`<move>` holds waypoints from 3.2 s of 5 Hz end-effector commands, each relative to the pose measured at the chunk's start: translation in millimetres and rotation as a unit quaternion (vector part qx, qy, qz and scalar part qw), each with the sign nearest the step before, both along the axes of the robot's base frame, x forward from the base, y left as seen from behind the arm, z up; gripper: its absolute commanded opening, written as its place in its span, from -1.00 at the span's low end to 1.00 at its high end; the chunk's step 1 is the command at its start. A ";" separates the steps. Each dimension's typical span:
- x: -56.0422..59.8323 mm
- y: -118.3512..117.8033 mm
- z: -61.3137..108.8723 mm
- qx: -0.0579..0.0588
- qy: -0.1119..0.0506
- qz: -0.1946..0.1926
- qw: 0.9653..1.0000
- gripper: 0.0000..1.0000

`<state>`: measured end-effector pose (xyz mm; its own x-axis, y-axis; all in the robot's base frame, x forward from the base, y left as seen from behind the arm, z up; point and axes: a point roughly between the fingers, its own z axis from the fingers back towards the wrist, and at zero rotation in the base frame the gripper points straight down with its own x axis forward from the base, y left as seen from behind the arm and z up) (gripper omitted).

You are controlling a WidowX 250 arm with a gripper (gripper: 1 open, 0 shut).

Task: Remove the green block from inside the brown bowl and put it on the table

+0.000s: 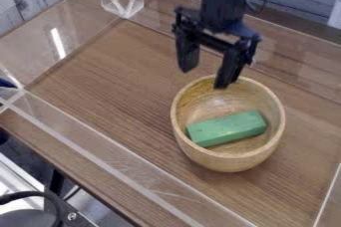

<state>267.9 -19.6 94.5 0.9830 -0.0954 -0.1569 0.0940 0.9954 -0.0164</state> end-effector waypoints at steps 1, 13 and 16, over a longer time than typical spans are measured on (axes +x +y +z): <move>2.0 -9.9 1.0 -0.006 -0.032 -0.026 0.999 1.00; 13.8 -35.7 -91.1 -0.033 0.007 -0.112 0.993 1.00; 11.0 -33.1 -106.3 -0.035 0.017 -0.119 0.992 1.00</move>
<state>291.1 -55.9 15.0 0.9403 -0.3211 -0.1126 0.3137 0.9462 -0.0790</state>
